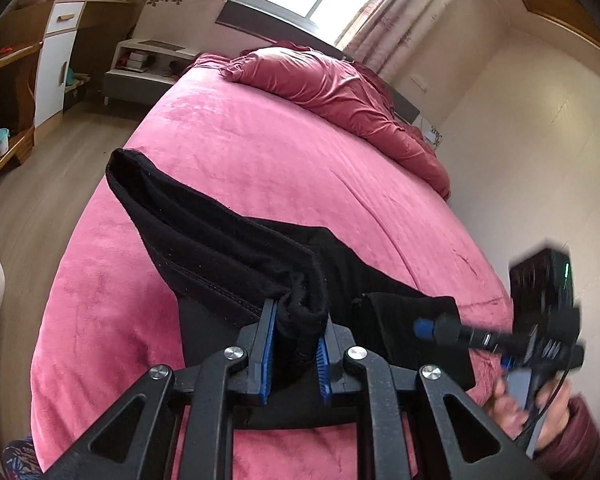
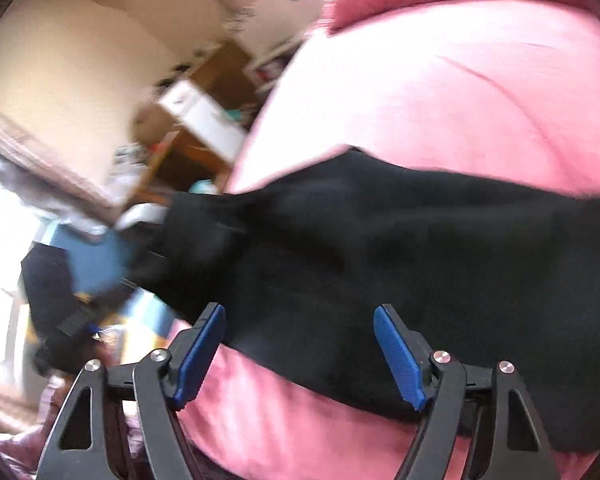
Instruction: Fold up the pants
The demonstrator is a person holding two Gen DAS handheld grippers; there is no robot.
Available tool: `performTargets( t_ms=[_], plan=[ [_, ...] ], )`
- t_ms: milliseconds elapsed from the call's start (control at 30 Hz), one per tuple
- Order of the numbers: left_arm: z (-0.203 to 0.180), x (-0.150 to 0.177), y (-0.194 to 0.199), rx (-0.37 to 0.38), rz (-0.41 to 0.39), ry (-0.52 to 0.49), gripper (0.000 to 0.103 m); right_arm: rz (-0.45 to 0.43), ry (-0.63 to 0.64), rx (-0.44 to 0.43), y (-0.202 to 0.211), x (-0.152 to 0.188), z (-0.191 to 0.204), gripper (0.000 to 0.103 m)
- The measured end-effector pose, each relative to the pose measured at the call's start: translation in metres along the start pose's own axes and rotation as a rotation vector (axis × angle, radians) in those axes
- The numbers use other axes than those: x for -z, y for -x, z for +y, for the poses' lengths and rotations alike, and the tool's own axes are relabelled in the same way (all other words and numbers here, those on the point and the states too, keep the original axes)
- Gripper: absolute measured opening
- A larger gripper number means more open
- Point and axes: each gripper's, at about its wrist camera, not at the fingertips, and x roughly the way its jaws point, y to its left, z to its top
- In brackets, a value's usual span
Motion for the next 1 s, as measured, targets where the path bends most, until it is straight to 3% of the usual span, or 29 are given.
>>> performTargets(
  t_ms=[67,233,333,633,667,733,800,867,1000],
  plan=[
    [-0.001,0.002,0.001,-0.004,0.001,-0.007,0.017,0.046,0.031,-0.071,-0.020,-0.014,0.021,0.078],
    [-0.002,0.004,0.001,-0.020,-0.001,-0.023,0.017,0.132,0.105,-0.149,-0.067,-0.044,0.060,0.078],
    [-0.004,0.008,0.002,-0.033,-0.001,-0.041,0.017,0.207,0.121,-0.167,-0.099,-0.060,0.077,0.088],
    [-0.008,0.013,-0.001,-0.051,0.008,-0.084,0.017,0.404,0.265,-0.066,-0.157,-0.067,0.105,0.088],
    [-0.009,0.013,-0.002,-0.049,0.010,-0.085,0.017,0.417,0.279,-0.055,-0.161,-0.065,0.104,0.084],
    [-0.010,0.011,-0.004,-0.053,0.009,-0.084,0.017,0.435,0.312,-0.023,-0.169,-0.062,0.106,0.066],
    [-0.011,0.011,-0.004,-0.061,0.012,-0.084,0.017,0.445,0.344,0.006,-0.174,-0.059,0.106,0.030],
    [-0.011,0.011,-0.006,-0.059,0.020,-0.081,0.017,0.437,0.357,0.027,-0.175,-0.056,0.102,0.019],
    [-0.016,0.013,-0.006,-0.061,0.018,-0.095,0.017,0.390,0.333,0.028,-0.165,-0.056,0.093,0.014]
  ],
)
